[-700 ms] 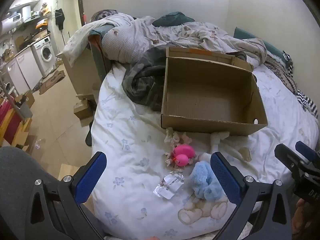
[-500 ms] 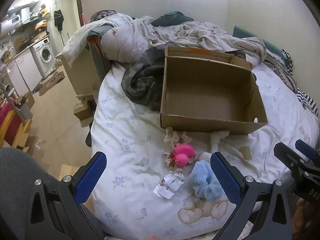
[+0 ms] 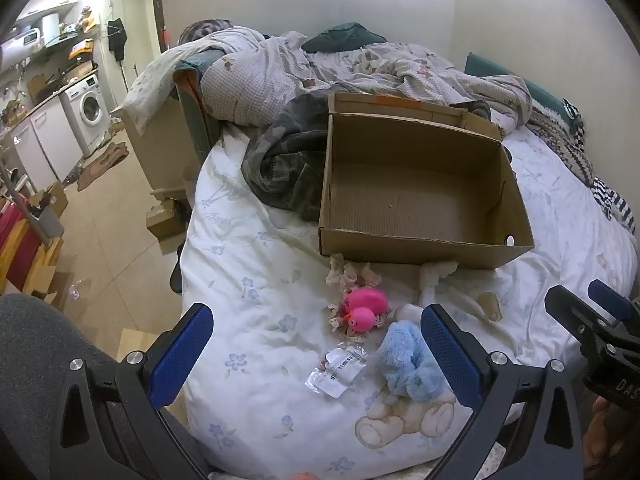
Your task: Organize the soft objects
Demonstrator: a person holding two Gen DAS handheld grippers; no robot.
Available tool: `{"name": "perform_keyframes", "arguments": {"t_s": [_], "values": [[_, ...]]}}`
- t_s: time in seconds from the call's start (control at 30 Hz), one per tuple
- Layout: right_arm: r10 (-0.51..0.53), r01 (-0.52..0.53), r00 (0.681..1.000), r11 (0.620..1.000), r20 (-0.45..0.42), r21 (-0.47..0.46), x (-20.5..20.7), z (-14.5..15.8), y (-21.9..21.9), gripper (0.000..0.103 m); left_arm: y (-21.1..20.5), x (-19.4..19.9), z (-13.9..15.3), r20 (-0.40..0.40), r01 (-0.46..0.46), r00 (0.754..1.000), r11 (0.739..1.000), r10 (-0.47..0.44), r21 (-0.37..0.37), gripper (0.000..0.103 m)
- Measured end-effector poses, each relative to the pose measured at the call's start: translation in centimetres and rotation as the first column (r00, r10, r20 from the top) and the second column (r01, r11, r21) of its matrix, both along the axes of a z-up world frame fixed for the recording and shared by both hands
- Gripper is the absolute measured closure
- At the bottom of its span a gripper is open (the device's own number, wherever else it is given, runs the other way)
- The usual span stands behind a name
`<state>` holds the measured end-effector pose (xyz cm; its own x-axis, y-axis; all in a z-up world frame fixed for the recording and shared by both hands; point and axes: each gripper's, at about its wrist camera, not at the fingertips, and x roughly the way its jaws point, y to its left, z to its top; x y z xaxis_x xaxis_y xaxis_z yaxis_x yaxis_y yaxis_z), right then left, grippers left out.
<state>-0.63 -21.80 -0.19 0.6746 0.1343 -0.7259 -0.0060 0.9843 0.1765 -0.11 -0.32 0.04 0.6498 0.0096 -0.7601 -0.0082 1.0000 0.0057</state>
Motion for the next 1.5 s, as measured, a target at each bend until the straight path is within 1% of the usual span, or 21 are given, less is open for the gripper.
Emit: {"name": "perform_keyframes", "arguments": {"t_s": [1.5], "values": [[0.009, -0.009, 1.000, 1.000, 0.000, 0.008, 0.07, 0.07, 0.31, 0.000, -0.53, -0.01, -0.06, 0.007, 0.003, 1.000, 1.000, -0.003, -0.001, 0.000]]}}
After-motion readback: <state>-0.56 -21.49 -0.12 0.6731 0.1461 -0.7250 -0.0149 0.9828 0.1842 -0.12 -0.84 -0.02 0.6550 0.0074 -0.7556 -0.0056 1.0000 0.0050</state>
